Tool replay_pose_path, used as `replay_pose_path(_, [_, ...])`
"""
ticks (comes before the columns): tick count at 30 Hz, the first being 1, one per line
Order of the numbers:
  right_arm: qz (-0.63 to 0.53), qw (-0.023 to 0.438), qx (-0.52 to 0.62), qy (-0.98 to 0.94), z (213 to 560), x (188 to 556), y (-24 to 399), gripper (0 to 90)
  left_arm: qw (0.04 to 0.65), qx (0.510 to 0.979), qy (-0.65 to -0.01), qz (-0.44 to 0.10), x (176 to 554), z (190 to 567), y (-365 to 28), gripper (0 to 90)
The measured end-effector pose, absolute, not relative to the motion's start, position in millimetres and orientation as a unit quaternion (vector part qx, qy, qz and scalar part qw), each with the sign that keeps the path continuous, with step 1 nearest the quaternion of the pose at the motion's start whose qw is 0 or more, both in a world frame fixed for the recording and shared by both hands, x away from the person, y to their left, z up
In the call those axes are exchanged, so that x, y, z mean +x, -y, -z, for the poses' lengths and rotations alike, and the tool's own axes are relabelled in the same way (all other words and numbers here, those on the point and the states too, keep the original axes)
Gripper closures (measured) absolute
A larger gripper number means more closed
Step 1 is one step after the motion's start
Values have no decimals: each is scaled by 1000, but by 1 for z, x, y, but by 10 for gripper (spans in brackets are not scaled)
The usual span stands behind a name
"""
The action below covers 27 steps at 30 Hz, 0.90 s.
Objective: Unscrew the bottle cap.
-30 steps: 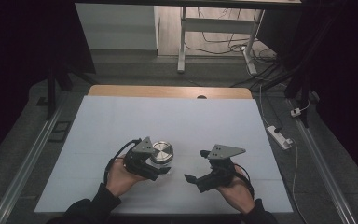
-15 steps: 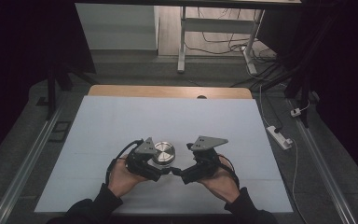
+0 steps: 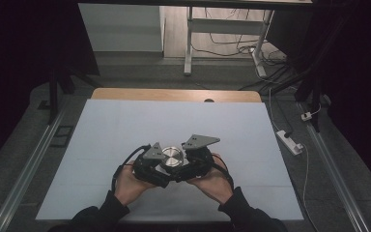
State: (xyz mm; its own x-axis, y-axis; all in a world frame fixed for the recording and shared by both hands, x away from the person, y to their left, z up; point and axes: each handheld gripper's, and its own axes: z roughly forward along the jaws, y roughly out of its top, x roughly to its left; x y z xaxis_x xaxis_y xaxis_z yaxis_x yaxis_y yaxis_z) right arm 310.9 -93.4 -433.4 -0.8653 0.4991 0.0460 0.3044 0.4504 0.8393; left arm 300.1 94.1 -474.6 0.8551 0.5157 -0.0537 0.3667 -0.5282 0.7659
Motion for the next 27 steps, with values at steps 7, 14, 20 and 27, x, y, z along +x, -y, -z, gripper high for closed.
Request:
replay_pose_path(7, [-467,106,231,-847,438,312,86,133,413,870,-256,-87,301,475,-92,154])
replay_pose_path(14, [-475,90,204,-851,437,313,88,180,423,871,-240,-71,302,472,-96,154])
replay_pose_path(20, [-492,41,148,-857,435,323,96,181,431,876,-208,-50,302,470,-99,154])
replay_pose_path(27, [-504,-30,67,-860,437,337,105,181,441,880,-173,-25,302,470,-98,154])
